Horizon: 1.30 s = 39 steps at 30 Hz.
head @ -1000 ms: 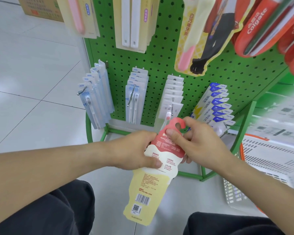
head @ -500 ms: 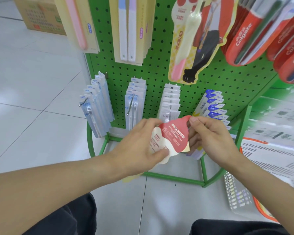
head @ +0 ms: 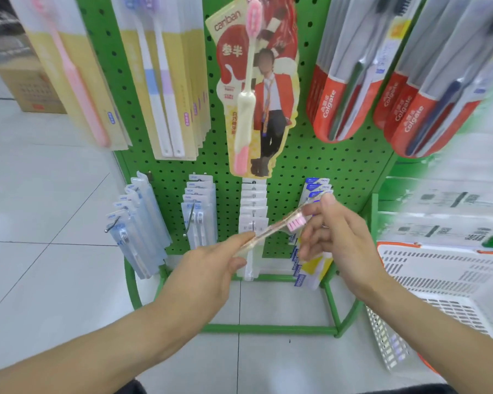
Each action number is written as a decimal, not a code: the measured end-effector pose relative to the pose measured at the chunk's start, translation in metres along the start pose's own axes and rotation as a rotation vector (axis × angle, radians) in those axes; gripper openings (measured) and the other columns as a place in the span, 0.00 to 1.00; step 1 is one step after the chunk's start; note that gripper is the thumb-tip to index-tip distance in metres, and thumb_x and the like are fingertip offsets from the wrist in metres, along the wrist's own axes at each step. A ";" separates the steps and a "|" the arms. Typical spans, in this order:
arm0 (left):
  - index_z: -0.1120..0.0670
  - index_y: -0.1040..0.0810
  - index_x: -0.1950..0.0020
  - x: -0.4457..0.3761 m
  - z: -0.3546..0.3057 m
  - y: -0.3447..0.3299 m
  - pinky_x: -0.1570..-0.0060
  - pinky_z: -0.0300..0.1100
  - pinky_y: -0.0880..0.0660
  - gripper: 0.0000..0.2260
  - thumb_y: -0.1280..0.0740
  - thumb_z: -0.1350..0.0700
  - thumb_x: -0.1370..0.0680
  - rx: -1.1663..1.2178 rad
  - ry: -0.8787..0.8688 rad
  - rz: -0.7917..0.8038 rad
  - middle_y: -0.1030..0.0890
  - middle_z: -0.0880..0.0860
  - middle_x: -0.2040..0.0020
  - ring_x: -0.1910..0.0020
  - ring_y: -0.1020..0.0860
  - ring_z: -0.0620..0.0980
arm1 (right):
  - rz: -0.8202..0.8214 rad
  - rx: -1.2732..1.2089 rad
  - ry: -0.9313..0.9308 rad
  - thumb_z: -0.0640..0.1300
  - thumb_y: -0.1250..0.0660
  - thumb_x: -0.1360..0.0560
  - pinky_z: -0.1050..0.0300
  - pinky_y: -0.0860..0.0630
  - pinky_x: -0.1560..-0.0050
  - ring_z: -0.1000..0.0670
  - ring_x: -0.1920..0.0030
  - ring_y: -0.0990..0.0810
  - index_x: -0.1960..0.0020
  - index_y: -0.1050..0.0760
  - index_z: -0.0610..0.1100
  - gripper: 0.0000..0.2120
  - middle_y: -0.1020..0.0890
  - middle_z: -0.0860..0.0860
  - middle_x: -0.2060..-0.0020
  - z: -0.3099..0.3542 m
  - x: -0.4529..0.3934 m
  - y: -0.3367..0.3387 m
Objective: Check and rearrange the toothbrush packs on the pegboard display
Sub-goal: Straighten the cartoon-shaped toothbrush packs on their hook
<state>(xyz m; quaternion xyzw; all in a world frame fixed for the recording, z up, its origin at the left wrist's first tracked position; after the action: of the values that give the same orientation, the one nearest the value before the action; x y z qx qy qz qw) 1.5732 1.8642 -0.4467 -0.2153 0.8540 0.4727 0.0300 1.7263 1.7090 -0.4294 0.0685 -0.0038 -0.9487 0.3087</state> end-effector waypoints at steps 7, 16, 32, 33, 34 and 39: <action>0.48 0.17 0.48 -0.004 -0.017 0.014 0.65 0.36 0.25 0.09 0.31 0.61 0.22 0.736 0.094 -0.172 0.16 0.47 0.64 0.67 0.21 0.42 | 0.398 0.014 0.055 0.72 0.29 0.33 0.50 0.19 0.47 0.44 0.44 0.17 0.32 0.32 0.49 0.39 0.22 0.46 0.42 -0.009 0.007 -0.007; 0.53 0.20 0.46 -0.022 -0.050 0.037 0.62 0.33 0.23 0.10 0.29 0.55 0.26 0.928 -0.028 -0.340 0.13 0.48 0.58 0.62 0.17 0.42 | 0.238 -0.063 0.215 0.42 0.29 0.23 0.52 0.18 0.63 0.51 0.62 0.17 0.50 0.21 0.49 0.04 0.15 0.48 0.61 0.011 0.008 -0.039; 0.49 0.26 0.38 -0.030 -0.046 0.041 0.61 0.47 0.17 0.16 0.29 0.61 0.23 0.845 -0.036 -0.358 0.16 0.52 0.55 0.59 0.15 0.52 | -0.086 0.002 0.505 0.46 0.34 0.22 0.65 0.26 0.65 0.56 0.68 0.22 0.47 0.22 0.61 0.10 0.22 0.50 0.66 0.049 0.003 -0.053; 0.50 0.26 0.37 -0.030 -0.045 0.041 0.61 0.48 0.17 0.16 0.28 0.61 0.23 0.849 -0.037 -0.357 0.17 0.52 0.56 0.59 0.15 0.52 | -0.088 0.003 0.511 0.46 0.34 0.22 0.67 0.26 0.64 0.56 0.68 0.21 0.46 0.22 0.59 0.09 0.22 0.51 0.66 0.050 0.003 -0.054; 0.50 0.26 0.37 -0.029 -0.044 0.042 0.61 0.48 0.17 0.16 0.29 0.60 0.23 0.850 -0.038 -0.354 0.17 0.52 0.56 0.59 0.15 0.53 | -0.091 0.009 0.512 0.45 0.34 0.21 0.67 0.27 0.64 0.57 0.68 0.22 0.45 0.22 0.57 0.08 0.23 0.51 0.67 0.050 0.003 -0.055; 0.49 0.26 0.36 -0.028 -0.040 0.043 0.60 0.49 0.17 0.17 0.29 0.61 0.23 0.850 -0.047 -0.347 0.16 0.52 0.56 0.59 0.15 0.53 | -0.102 0.053 0.526 0.46 0.35 0.21 0.63 0.27 0.63 0.56 0.66 0.23 0.46 0.22 0.53 0.05 0.22 0.56 0.66 0.048 0.005 -0.057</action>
<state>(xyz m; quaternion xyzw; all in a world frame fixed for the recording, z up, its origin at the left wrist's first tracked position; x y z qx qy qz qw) 1.5880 1.8605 -0.3828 -0.3130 0.9225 0.0734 0.2135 1.6827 1.7510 -0.3856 0.3210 0.0551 -0.9121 0.2490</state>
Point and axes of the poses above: each hand's wrist, its own x-axis away from the middle knuckle, its own y-axis out of the back of the hand, z = x × y, the point moved 1 cm from there along -x, towards the middle knuckle
